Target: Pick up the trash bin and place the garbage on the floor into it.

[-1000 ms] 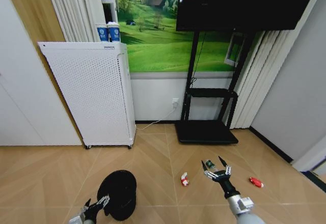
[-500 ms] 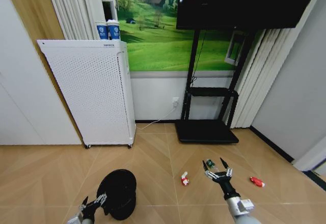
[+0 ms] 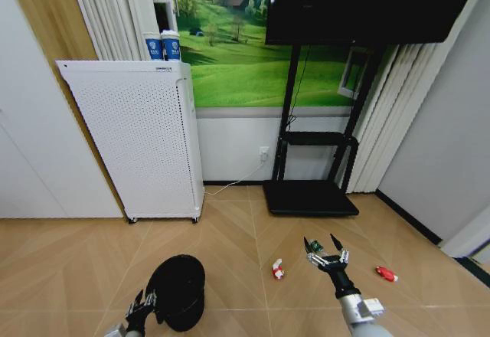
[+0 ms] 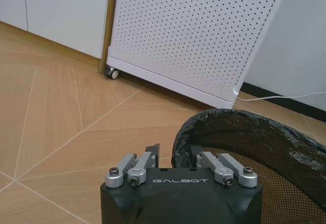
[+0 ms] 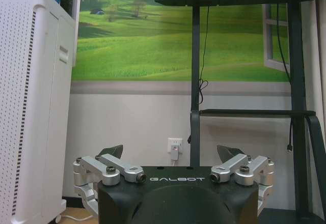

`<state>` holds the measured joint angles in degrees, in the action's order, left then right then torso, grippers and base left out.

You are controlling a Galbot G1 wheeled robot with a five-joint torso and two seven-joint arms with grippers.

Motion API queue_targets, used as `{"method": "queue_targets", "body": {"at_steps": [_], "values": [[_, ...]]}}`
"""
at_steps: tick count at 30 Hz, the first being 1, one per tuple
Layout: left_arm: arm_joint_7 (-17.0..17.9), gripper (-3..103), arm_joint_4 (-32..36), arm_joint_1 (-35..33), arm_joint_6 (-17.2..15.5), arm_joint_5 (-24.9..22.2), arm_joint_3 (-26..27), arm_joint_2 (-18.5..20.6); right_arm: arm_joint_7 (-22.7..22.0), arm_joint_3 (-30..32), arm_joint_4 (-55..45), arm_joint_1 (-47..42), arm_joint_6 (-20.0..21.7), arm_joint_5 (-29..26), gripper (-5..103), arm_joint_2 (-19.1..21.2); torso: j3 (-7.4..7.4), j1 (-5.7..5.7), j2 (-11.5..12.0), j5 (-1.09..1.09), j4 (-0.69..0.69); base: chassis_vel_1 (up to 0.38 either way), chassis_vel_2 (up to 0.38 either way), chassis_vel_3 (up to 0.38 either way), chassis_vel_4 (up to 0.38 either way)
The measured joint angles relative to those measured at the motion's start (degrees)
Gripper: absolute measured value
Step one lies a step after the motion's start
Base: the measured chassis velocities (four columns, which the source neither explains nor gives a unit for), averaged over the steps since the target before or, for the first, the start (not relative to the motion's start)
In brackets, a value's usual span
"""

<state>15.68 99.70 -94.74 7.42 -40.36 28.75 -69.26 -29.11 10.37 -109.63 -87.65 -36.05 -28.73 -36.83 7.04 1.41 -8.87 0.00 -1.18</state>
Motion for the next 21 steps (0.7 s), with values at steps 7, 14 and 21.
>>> {"method": "queue_targets", "body": {"at_steps": [7, 14, 21], "values": [[-1.1, 10, -0.7, 0.1, 2.2, 1.8, 0.1, -1.0, -0.8, 1.6, -1.7, -0.7, 0.6, 0.4, 100, 0.0, 0.07, 0.03, -0.1, -0.01, 0.00, 0.000, 0.000, 0.000, 0.000], [0.5, 7, 2.7, 0.5, 3.2, 2.4, 1.9, -1.0, -2.1, 1.6, -0.9, 1.2, 2.3, 1.5, 100, 1.3, 0.11, 0.05, -0.1, -0.01, 0.00, 0.000, 0.000, 0.000, 0.000], [3.0, 7, 9.6, -1.3, 2.1, 2.4, 5.9, 0.2, -2.7, -0.2, 0.1, 4.2, 4.0, 1.9, 100, 1.8, 0.14, 0.06, -0.2, 0.01, 0.00, 0.000, 0.000, 0.000, 0.000]]}}
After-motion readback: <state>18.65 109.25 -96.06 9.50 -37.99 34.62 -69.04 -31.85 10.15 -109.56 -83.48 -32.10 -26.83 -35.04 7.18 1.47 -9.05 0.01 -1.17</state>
